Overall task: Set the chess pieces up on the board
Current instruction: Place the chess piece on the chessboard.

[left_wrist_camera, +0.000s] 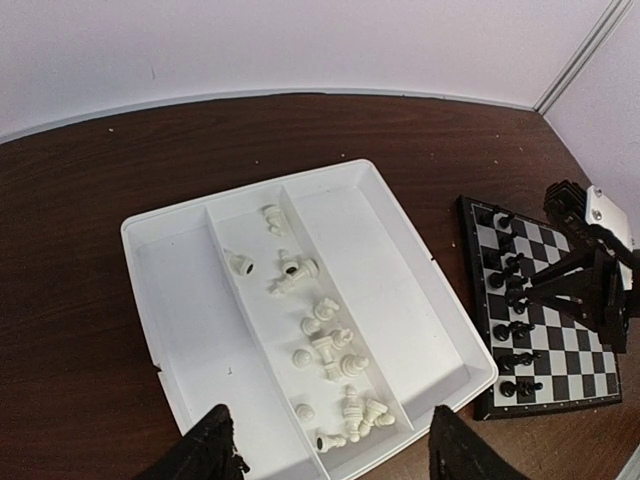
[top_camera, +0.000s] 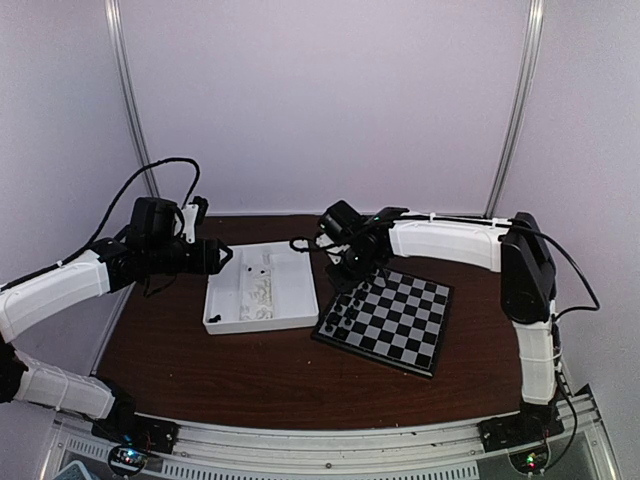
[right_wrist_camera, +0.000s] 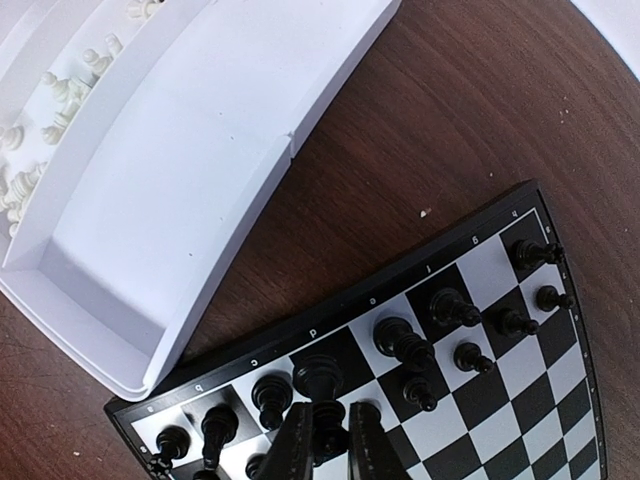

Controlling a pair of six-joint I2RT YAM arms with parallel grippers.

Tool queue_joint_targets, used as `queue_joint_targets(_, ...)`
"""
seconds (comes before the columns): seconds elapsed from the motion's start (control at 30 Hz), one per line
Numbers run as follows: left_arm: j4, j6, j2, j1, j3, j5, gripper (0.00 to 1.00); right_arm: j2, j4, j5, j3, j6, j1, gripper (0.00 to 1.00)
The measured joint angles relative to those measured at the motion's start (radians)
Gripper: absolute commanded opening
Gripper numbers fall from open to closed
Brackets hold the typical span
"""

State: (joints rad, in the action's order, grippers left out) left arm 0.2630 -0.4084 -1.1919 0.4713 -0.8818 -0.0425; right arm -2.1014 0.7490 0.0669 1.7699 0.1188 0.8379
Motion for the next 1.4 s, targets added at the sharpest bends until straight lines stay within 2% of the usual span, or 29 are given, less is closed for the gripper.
queue_joint_targets(0.8,0.0,0.015,-0.011,0.0,0.0,0.002,0.67,-0.076,0.02,0.072,0.012,-0.018,0.015,0.12)
queue_joint_targets(1.0,0.0,0.016,-0.011,0.0,0.0,0.002,0.67,-0.077,0.018,0.074,0.014,-0.019,0.015,0.19)
queue_joint_targets(1.27,0.001,0.016,-0.011,0.0,0.0,0.002,0.67,-0.08,0.025,0.073,0.014,-0.018,0.015,0.16)
queue_joint_targets(1.4,0.001,0.017,-0.011,0.0,0.0,0.002,0.67,-0.08,0.027,0.073,0.015,-0.019,0.015,0.21)
